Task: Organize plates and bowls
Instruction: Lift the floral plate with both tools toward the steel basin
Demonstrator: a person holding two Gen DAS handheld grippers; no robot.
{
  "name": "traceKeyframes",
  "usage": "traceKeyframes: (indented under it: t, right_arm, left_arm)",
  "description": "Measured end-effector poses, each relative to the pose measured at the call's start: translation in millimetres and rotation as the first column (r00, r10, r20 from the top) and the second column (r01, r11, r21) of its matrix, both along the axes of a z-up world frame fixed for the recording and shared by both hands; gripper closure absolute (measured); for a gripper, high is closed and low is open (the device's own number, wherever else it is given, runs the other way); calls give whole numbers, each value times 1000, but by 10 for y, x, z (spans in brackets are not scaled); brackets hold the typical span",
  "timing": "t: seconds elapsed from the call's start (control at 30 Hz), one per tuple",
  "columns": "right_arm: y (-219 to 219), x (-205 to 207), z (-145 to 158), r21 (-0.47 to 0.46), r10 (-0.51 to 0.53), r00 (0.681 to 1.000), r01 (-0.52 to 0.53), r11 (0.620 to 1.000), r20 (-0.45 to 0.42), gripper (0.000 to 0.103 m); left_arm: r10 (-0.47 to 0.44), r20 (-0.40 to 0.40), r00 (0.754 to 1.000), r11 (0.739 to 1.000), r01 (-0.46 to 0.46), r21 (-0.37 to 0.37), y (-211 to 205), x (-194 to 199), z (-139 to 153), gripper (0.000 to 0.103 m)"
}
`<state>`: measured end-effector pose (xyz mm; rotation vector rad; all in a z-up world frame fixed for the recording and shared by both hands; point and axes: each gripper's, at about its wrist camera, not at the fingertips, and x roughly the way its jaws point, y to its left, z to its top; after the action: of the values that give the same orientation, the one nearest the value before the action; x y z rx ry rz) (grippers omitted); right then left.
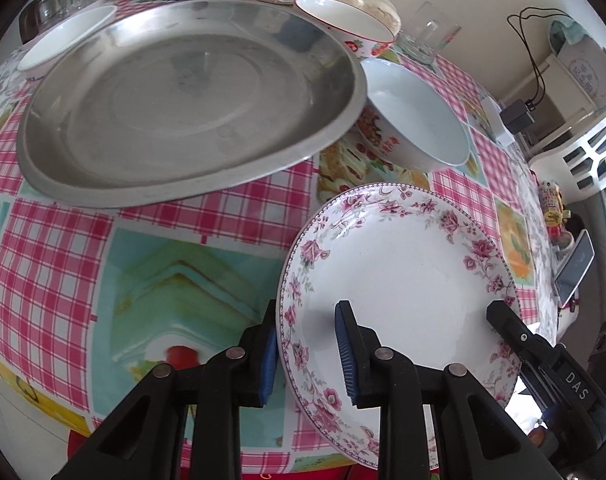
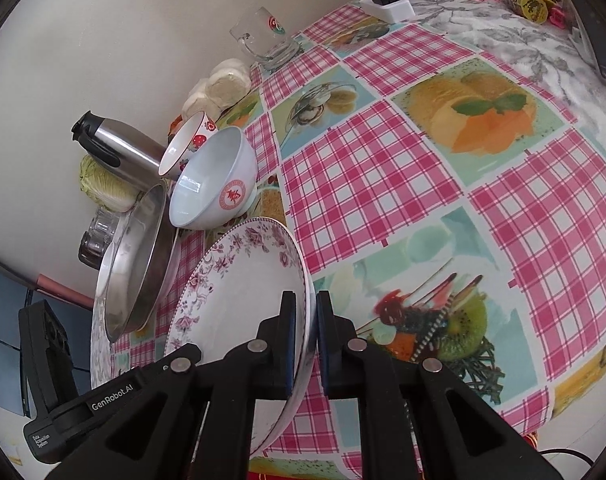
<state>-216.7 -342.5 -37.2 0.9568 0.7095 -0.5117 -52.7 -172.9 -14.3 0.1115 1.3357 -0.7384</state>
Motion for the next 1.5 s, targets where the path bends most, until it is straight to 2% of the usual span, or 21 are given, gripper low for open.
traceKeyframes:
  t: [0.3,0.5,0.77,0.93,1.07,1.3,1.5]
  right_arm:
    - [-5,-153,184,-50,-34,999,36,998,34,93]
    - [27,-281,330,-91,-59,995,66,994,75,92]
    - [68,-308,540,-138,-70,988,89,986,136,92]
    - [107,-247,690,-173,-62,984,92,981,169,91]
    - [116,-160,799,-203,-49,982,86,975,181,90]
    - [79,52,953,-247,-29,981,76,966,191,90]
    - [42,279,1028,-274,-7,982,59,960,187,90]
  left_arm:
    - [-45,27,999,997,47,-56,-84,-86,182,74]
    - [-68,87,994,993,76,-95,-336,-109,346,74]
    - [-67,149,987,981,92,-171,-302,-66,622,74]
    - [-56,194,979,971,98,-218,-253,4,782,74]
    - [-31,194,980,961,83,-265,-217,115,862,74]
    - [-6,212,977,955,68,-290,-184,300,955,74]
    - [25,179,984,944,36,-328,-183,542,967,74]
